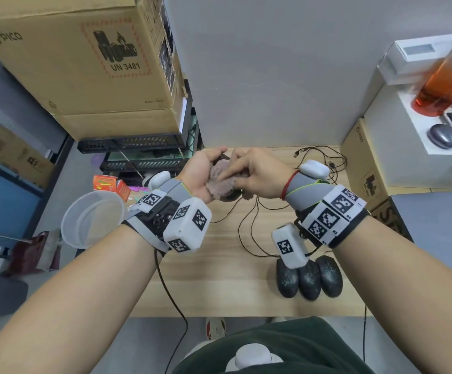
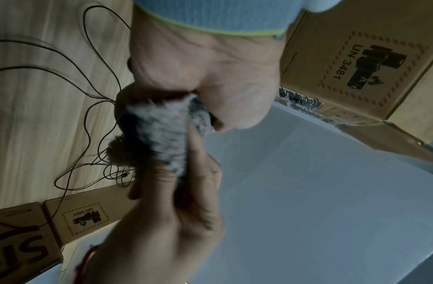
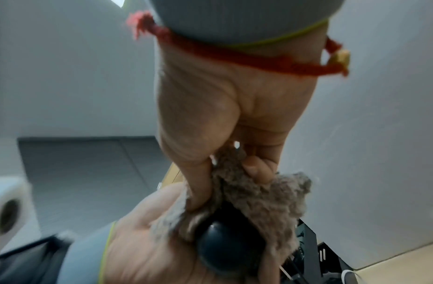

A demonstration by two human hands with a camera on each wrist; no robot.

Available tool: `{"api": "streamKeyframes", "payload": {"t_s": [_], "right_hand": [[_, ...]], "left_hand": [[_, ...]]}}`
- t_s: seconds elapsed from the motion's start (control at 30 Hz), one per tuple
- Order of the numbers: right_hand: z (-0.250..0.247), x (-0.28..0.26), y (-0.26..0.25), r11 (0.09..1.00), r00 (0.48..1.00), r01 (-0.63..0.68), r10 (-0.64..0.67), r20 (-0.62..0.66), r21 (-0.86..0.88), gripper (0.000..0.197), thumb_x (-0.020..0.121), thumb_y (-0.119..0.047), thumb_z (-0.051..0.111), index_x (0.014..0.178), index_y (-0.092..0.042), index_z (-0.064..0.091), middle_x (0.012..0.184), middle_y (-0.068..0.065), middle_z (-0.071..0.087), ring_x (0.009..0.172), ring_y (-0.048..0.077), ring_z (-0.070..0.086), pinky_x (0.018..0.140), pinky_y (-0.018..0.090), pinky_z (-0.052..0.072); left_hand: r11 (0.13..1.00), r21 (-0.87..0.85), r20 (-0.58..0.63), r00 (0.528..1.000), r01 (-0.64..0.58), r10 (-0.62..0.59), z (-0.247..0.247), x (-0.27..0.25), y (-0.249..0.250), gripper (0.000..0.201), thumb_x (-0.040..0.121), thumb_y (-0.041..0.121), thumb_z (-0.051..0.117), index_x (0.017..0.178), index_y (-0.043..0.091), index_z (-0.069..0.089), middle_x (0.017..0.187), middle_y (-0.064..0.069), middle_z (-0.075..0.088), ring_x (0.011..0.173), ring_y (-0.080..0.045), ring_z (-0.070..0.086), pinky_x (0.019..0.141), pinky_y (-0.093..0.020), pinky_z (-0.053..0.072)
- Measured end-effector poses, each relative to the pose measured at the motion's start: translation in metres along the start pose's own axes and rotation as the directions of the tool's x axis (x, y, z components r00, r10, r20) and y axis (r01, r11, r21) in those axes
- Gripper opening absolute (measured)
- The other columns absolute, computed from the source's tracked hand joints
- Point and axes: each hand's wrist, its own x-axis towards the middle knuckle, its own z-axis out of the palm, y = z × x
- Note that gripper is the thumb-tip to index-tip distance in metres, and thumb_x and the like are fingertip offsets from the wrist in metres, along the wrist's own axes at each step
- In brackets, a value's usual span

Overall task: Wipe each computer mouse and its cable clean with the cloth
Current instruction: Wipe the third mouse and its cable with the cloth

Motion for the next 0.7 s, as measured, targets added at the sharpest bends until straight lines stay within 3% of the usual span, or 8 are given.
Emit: {"api": "streamKeyframes", "payload": {"t_s": [0.1,0.17,0.23,0.33,0.43,0.53,0.63,0.7], "right_hand": [[-0.008,0.009,0.002,0.998,0.979,-0.06,0.056,-0.198,-0.014,0.026,0.084,-0.011,0.07,0.104,-0.026,0.077,0.09,0.016,0.056,0.065,0.014,0.053,0.071,0.027,0.048],[-0.005,0.008,0.0,0.998,0.989,-0.02,0.011,-0.147,-0.056,0.028,0.082,-0.011,0.071,0.103,-0.028,0.078,0.085,0.007,0.051,0.067,0.011,0.049,0.07,0.017,0.04],[0.001,0.002,-0.005,0.996,0.998,0.045,-0.048,-0.027,-0.077,0.028,0.079,-0.01,0.073,0.1,-0.027,0.079,0.082,-0.008,0.046,0.064,0.0,0.05,0.065,0.01,0.035],[0.002,-0.006,-0.002,0.993,0.995,0.053,-0.044,0.093,-0.101,0.03,0.073,-0.002,0.072,0.095,-0.021,0.08,0.076,-0.017,0.044,0.061,-0.007,0.055,0.06,0.007,0.036],[0.002,-0.012,0.012,0.986,0.976,-0.063,0.093,0.197,-0.153,0.027,0.077,-0.001,0.071,0.089,-0.024,0.08,0.079,-0.015,0.05,0.058,0.019,0.068,0.066,0.023,0.052],[-0.003,-0.017,0.024,0.987,0.987,-0.158,0.157,0.034,0.014,0.028,0.081,-0.008,0.073,0.078,-0.036,0.075,0.085,-0.005,0.054,0.049,0.013,0.065,0.059,0.03,0.052],[-0.015,-0.015,0.022,0.978,0.962,-0.137,0.17,-0.216,0.16,0.022,0.08,-0.013,0.076,0.085,-0.035,0.076,0.079,-0.004,0.059,0.059,0.009,0.063,0.061,0.026,0.048],[-0.016,-0.012,0.015,0.971,0.954,-0.097,0.153,-0.256,0.219,0.016,0.079,-0.02,0.08,0.091,-0.03,0.077,0.081,-0.005,0.059,0.06,0.006,0.062,0.061,0.025,0.048]], "left_hand": [[0.997,-0.003,0.006,0.997,-0.081,0.081,0.006,-0.001,-0.002,0.033,0.105,0.014,0.031,0.126,0.009,0.056,0.109,-0.022,0.062,0.085,-0.034,0.062,0.072,-0.048,0.058],[0.993,-0.03,-0.04,0.993,-0.116,0.115,0.005,0.003,0.0,0.035,0.109,0.016,0.033,0.141,0.009,0.044,0.116,-0.019,0.061,0.086,-0.031,0.065,0.076,-0.051,0.057],[0.988,0.011,-0.126,0.98,-0.157,0.157,0.002,0.006,0.003,0.037,0.111,0.021,0.037,0.146,0.014,0.042,0.105,-0.014,0.06,0.079,-0.023,0.064,0.064,-0.036,0.061],[0.986,0.041,-0.177,0.97,-0.159,0.164,-0.003,0.006,0.003,0.038,0.109,0.022,0.044,0.146,0.019,0.047,0.089,-0.005,0.053,0.072,-0.015,0.054,0.052,-0.024,0.054],[0.994,-0.016,-0.183,0.977,-0.11,0.105,-0.005,-0.002,0.007,0.032,0.107,0.028,0.05,0.139,0.024,0.051,0.099,-0.009,0.057,0.086,-0.03,0.064,0.07,-0.052,0.056],[0.993,0.056,-0.178,0.978,-0.101,0.11,-0.005,-0.004,0.012,0.021,0.104,0.032,0.055,0.125,0.028,0.054,0.118,-0.011,0.056,0.099,-0.037,0.063,0.068,-0.058,0.056],[0.986,0.124,-0.192,0.972,-0.112,0.135,-0.005,-0.004,0.011,0.014,0.104,0.031,0.056,0.118,0.03,0.053,0.121,-0.009,0.055,0.093,-0.031,0.06,0.059,-0.053,0.059],[0.984,0.135,-0.185,0.973,-0.114,0.138,-0.003,-0.003,0.005,0.014,0.105,0.029,0.054,0.119,0.03,0.052,0.116,-0.006,0.059,0.084,-0.026,0.063,0.058,-0.047,0.058]]}}
